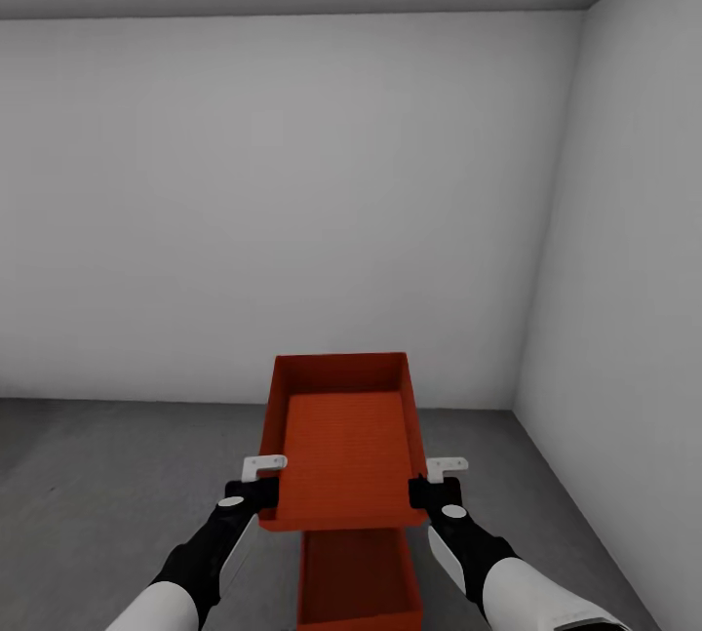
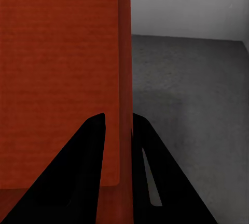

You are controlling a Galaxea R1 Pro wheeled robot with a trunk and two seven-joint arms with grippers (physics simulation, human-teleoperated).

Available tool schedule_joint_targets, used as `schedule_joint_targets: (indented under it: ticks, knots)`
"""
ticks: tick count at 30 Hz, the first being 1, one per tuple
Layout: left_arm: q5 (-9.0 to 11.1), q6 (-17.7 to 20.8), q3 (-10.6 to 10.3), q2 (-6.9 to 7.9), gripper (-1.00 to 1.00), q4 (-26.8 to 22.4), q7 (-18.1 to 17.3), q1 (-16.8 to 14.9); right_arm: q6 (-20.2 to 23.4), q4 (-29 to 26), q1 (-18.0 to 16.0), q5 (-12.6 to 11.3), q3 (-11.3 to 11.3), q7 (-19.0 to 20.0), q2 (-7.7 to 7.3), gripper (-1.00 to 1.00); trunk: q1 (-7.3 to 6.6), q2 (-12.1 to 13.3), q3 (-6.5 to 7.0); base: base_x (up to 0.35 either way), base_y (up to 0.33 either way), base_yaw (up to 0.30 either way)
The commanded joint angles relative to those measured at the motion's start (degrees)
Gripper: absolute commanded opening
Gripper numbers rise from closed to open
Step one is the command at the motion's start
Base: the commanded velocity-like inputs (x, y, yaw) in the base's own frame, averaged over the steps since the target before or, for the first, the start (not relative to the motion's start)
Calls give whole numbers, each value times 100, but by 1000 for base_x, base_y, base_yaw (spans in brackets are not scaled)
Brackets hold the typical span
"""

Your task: Move the two storage containers from the living room to the garage. In the garage, place one container on the floor and stack the other container on top of it (either order is fine).

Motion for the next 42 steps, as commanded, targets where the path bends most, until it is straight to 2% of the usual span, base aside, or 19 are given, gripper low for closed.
schedule_joint_targets:
  ticks: [1, 42]
  knots:
    - [-90, -280, 37, 11, -100, -28, 105, -3, -23, 14, -6, -48, -320, -543, -9, -100, 0, -7, -17, 0, 0, 0]
    - [-109, -271, 22, -4, -100, -26, 114, -3, -25, 14, -6, -68, -319, -533, -4, -100, 0, -7, -393, 0, 0, 0]
